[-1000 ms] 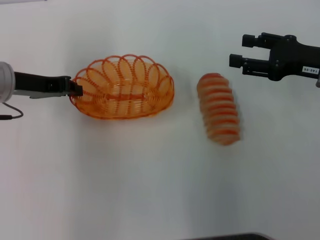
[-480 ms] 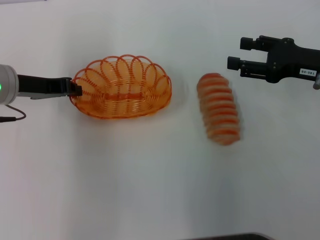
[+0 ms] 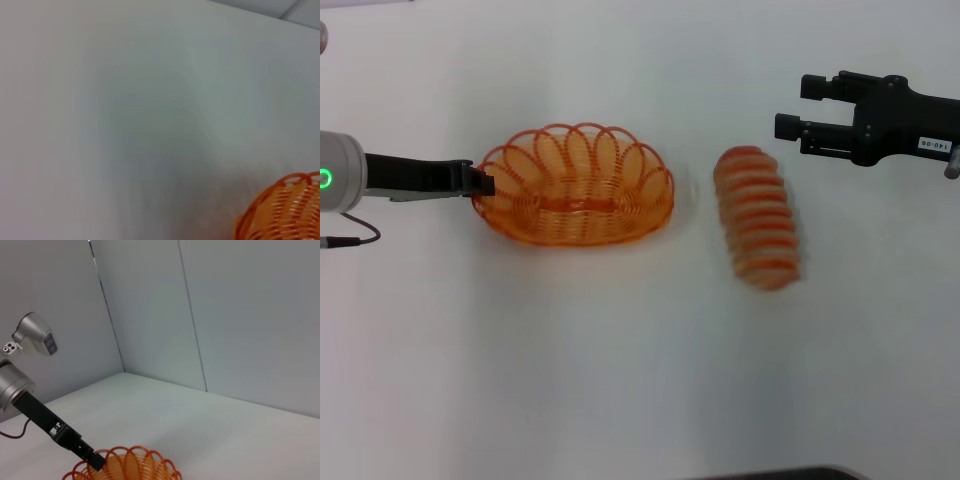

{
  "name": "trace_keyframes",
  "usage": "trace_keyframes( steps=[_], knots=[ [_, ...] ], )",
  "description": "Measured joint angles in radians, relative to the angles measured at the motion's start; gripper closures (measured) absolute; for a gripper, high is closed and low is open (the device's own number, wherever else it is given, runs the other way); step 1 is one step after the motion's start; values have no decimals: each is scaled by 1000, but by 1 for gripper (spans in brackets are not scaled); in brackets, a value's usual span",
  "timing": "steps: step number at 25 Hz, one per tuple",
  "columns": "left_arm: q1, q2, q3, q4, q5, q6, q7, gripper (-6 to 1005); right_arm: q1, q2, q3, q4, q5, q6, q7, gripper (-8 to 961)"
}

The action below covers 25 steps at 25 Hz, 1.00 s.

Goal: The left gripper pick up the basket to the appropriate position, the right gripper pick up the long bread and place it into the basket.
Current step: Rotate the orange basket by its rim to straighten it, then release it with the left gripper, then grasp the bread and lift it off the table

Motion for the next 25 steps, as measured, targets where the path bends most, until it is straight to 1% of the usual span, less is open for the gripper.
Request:
trace_keyframes(
  steps=[5,7,11,13,16,17,18,19,20,21,23,25],
  knots=[
    [0,2,0,-2,-17,7,2,902,-1,0,1,0,1,1,0,181],
    [0,3,1,-3,-22,9,5,708,-1,0,3,0,3,3,0,181],
    [8,7,-9,6,-28,22,32,547,-1,0,9,0,4,5,0,180],
    [12,9,-35,25,-33,46,79,466,-1,0,13,0,7,6,3,180],
    [23,10,-127,51,-93,96,198,403,1,0,14,3,33,6,18,180],
    [32,10,-175,54,-145,119,256,382,1,0,14,5,41,6,26,180],
    [38,10,-203,53,-187,137,301,361,1,-1,14,8,49,5,35,180],
    [56,11,-275,38,-286,181,417,341,1,-2,14,11,56,4,48,180],
    [68,13,-307,26,-344,211,503,320,1,-2,14,12,61,2,60,180],
    [68,13,-307,26,-344,211,503,299,2,-3,14,12,63,0,71,180],
    [89,13,-342,9,-415,259,648,257,5,-3,14,10,67,-2,98,180],
    [104,15,-359,-3,-439,289,753,220,8,-6,11,5,67,-9,133,179]
  ],
)
